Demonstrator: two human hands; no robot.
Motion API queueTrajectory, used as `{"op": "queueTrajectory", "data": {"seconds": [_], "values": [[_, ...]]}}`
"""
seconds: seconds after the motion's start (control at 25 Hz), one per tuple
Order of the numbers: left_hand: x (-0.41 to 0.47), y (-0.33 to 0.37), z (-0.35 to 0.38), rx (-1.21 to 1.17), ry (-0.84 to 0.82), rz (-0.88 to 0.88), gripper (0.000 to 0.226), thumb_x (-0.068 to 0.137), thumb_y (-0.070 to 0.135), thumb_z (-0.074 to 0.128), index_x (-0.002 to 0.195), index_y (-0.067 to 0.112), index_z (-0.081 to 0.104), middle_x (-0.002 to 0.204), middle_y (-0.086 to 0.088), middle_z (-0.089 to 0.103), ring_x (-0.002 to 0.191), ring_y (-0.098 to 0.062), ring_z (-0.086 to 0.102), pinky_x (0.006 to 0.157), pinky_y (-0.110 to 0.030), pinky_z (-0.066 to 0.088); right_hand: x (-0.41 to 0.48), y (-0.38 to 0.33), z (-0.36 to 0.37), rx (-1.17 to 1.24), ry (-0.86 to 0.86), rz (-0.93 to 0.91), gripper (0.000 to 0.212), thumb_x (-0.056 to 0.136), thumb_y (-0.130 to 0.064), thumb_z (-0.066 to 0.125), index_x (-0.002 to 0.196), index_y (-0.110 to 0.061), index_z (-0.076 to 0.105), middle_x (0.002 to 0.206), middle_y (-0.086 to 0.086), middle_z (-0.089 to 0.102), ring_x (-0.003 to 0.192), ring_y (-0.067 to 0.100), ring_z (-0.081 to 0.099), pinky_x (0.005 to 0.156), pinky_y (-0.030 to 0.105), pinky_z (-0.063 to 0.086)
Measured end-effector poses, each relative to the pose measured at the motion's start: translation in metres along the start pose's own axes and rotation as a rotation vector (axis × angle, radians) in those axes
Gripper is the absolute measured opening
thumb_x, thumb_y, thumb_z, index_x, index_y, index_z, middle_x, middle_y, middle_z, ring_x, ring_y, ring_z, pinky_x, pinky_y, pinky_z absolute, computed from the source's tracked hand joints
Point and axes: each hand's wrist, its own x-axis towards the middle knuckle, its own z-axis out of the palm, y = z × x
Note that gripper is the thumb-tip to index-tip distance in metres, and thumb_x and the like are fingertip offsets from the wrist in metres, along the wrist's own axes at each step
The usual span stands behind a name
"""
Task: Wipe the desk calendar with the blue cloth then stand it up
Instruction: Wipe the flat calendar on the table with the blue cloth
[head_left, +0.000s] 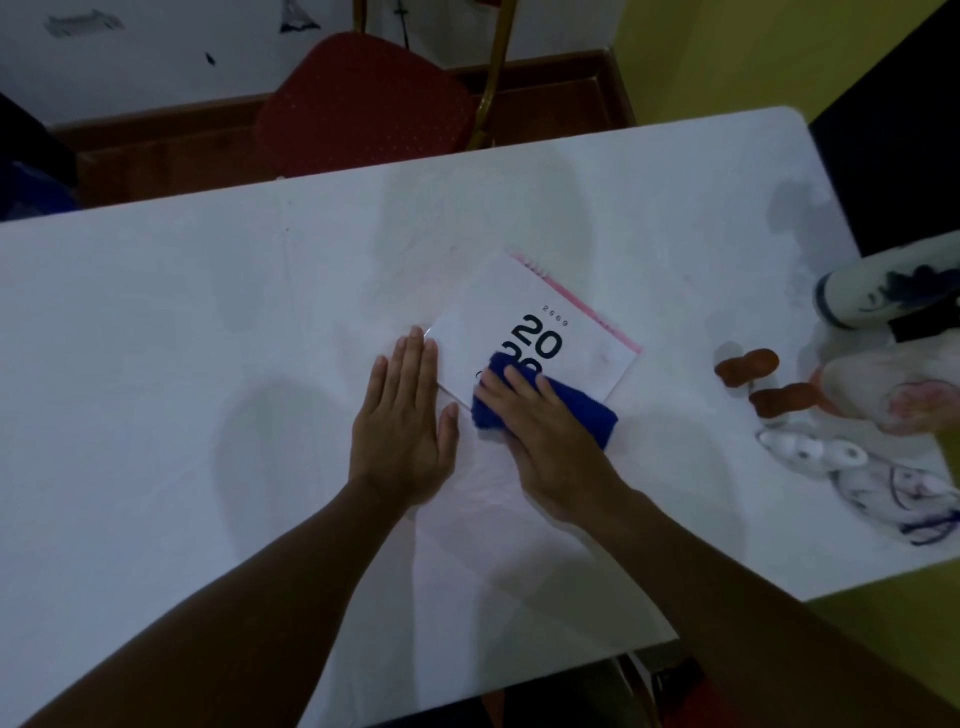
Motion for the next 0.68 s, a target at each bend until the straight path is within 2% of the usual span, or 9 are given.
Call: {"op": "queueTrajectory", "data": {"seconds": [0.08, 0.16, 0.24, 0.32, 0.4, 0.52, 0.68], "values": [[0.001, -0.001, 0.0, -0.008, 0.006, 0.005, 0.075, 0.107, 0.048, 0.026, 0.168, 0.009, 0.008, 0.177, -0.011, 0.005, 0.165, -0.023, 0.004, 0.133, -0.046, 0.016, -0.015, 0.02, -0.014, -0.022, -0.043, -0.061, 0.06, 0.102, -0.005, 0.054, 0.158, -0.019, 0.036, 0.166, -0.006, 0.034, 0.157, 0.012, 0.02, 0.129, 0.033, 0.014], [0.001, -0.001, 0.0, -0.017, 0.02, 0.018, 0.075, 0.106, 0.046, 0.028, 0.167, 0.008, 0.008, 0.177, -0.011, 0.006, 0.165, -0.024, 0.005, 0.133, -0.046, 0.016, -0.008, 0.043, -0.027, -0.043, -0.013, -0.035, 0.059, 0.101, -0.001, 0.054, 0.156, -0.016, 0.041, 0.165, -0.004, 0.036, 0.156, 0.016, 0.025, 0.128, 0.039, 0.018], [0.001, -0.001, 0.001, -0.026, 0.031, 0.026, 0.075, 0.105, 0.045, 0.029, 0.167, 0.008, 0.008, 0.177, -0.012, 0.006, 0.165, -0.024, 0.005, 0.133, -0.046, 0.015, 0.015, 0.058, -0.035, -0.011, 0.075, 0.121, 0.053, 0.104, -0.001, 0.053, 0.155, -0.014, 0.044, 0.163, -0.002, 0.039, 0.155, 0.02, 0.028, 0.128, 0.044, 0.018], [0.001, -0.002, 0.002, -0.024, 0.034, 0.023, 0.075, 0.105, 0.044, 0.031, 0.167, 0.008, 0.008, 0.177, -0.011, 0.005, 0.165, -0.023, 0.004, 0.133, -0.047, 0.015, 0.035, 0.052, -0.03, 0.036, 0.139, 0.273, 0.05, 0.107, -0.006, 0.048, 0.156, -0.015, 0.042, 0.164, -0.002, 0.037, 0.156, 0.021, 0.024, 0.129, 0.039, 0.008], [0.0, -0.002, 0.002, -0.023, 0.035, 0.027, 0.075, 0.106, 0.043, 0.031, 0.167, 0.007, 0.008, 0.177, -0.012, 0.005, 0.165, -0.024, 0.005, 0.133, -0.047, 0.016, 0.035, 0.027, -0.013, 0.039, 0.168, 0.31, 0.054, 0.105, -0.004, 0.048, 0.157, -0.015, 0.039, 0.166, 0.001, 0.035, 0.156, 0.022, 0.022, 0.128, 0.038, 0.007], [0.0, -0.002, 0.003, -0.005, 0.025, 0.022, 0.075, 0.106, 0.045, 0.028, 0.168, 0.009, 0.006, 0.177, -0.011, 0.003, 0.165, -0.023, 0.004, 0.132, -0.047, 0.017, -0.003, -0.007, 0.007, -0.026, 0.07, 0.119, 0.067, 0.098, -0.001, 0.058, 0.159, -0.017, 0.035, 0.166, -0.001, 0.034, 0.157, 0.02, 0.021, 0.127, 0.046, 0.02], [0.0, -0.003, 0.003, -0.009, 0.031, 0.023, 0.075, 0.106, 0.045, 0.028, 0.168, 0.009, 0.005, 0.177, -0.011, 0.004, 0.165, -0.023, 0.004, 0.132, -0.047, 0.016, -0.036, 0.021, -0.011, -0.014, -0.048, -0.117, 0.067, 0.093, 0.004, 0.063, 0.155, -0.015, 0.043, 0.162, -0.001, 0.043, 0.155, 0.018, 0.028, 0.127, 0.044, 0.023]]}}
